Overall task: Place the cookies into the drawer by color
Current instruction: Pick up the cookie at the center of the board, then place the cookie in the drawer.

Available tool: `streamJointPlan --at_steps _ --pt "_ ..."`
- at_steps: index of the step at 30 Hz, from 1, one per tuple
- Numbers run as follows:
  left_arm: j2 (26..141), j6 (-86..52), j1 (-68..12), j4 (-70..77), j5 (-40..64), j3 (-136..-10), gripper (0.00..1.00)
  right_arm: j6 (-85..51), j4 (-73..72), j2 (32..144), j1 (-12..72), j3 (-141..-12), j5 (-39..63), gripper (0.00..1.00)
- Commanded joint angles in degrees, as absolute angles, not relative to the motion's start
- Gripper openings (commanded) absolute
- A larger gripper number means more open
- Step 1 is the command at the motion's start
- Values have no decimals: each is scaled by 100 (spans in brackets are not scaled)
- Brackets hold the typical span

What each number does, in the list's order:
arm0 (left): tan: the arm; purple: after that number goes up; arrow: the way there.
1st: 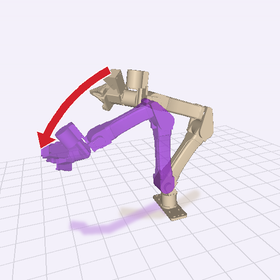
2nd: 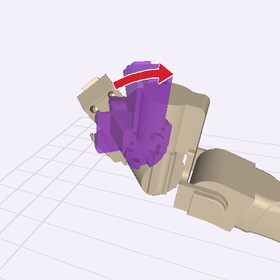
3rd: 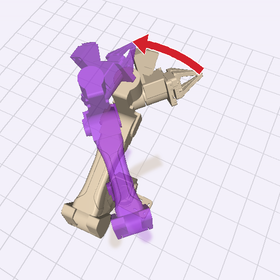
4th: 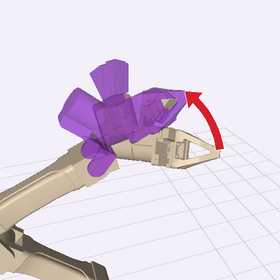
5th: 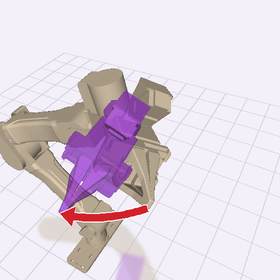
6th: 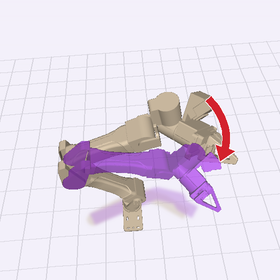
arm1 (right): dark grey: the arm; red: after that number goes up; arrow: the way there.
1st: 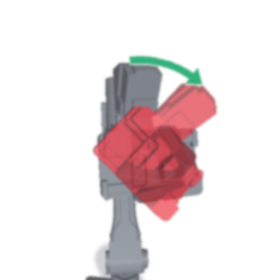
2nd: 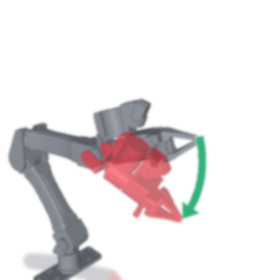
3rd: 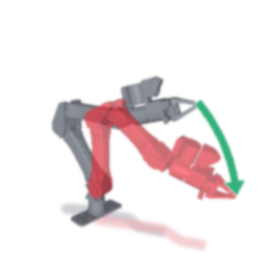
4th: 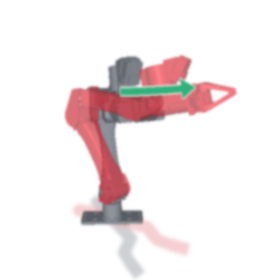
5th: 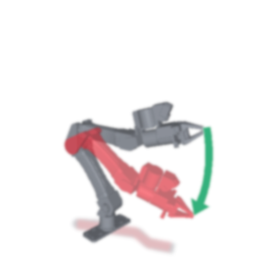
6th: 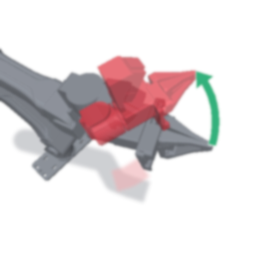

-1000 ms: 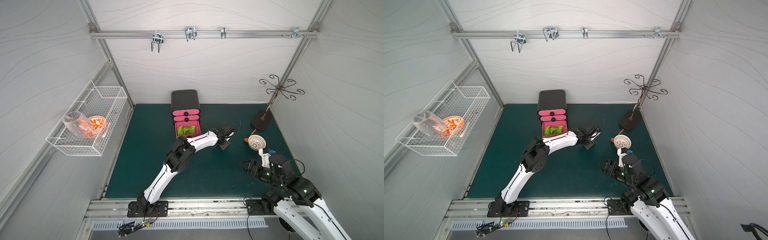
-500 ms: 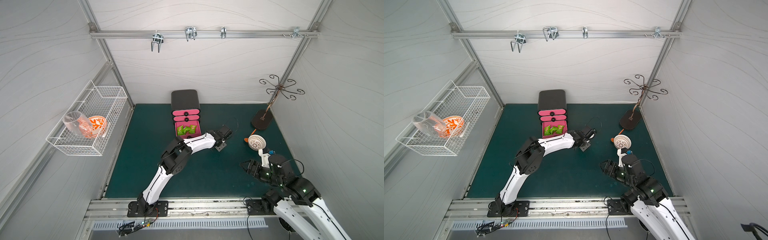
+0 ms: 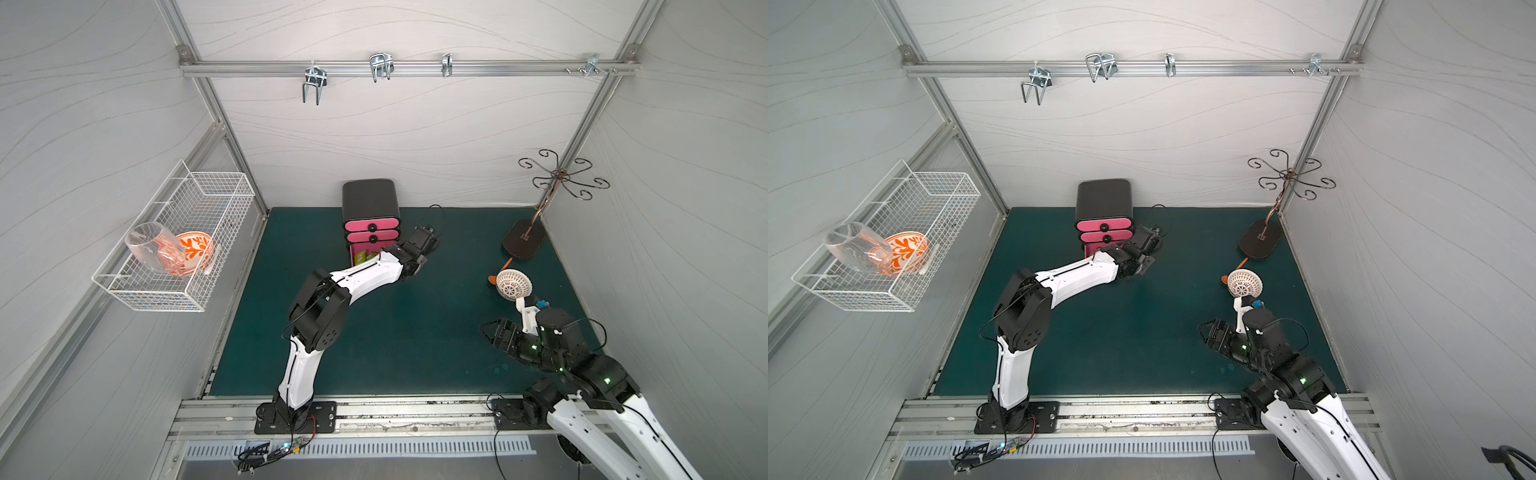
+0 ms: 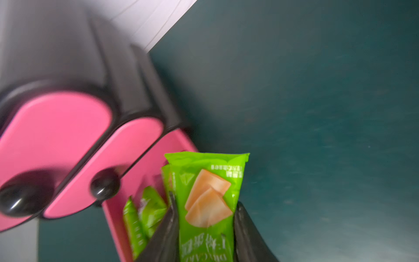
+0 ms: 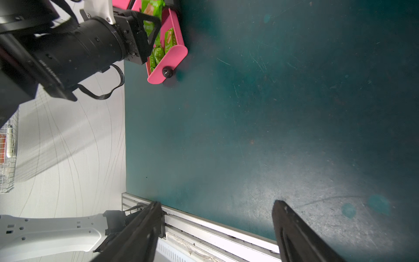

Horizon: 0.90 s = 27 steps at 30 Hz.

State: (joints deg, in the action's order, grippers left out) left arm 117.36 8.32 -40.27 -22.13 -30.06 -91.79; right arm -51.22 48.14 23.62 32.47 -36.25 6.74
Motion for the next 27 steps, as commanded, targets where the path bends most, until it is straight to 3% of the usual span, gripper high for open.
streamJointPlan --at_steps 1,10,27 --pt "11694 458 -3768 -2421 -3338 -9202 36 -5169 4707 2388 3226 -3567 732 81" --pt "11982 -571 -3438 -2304 -2411 -9388 36 -5187 4579 2531 3221 -3549 824 81" --pt "12493 -1573 -3175 -1961 -1992 -9572 40 -5089 4729 2610 3226 -3691 796 81"
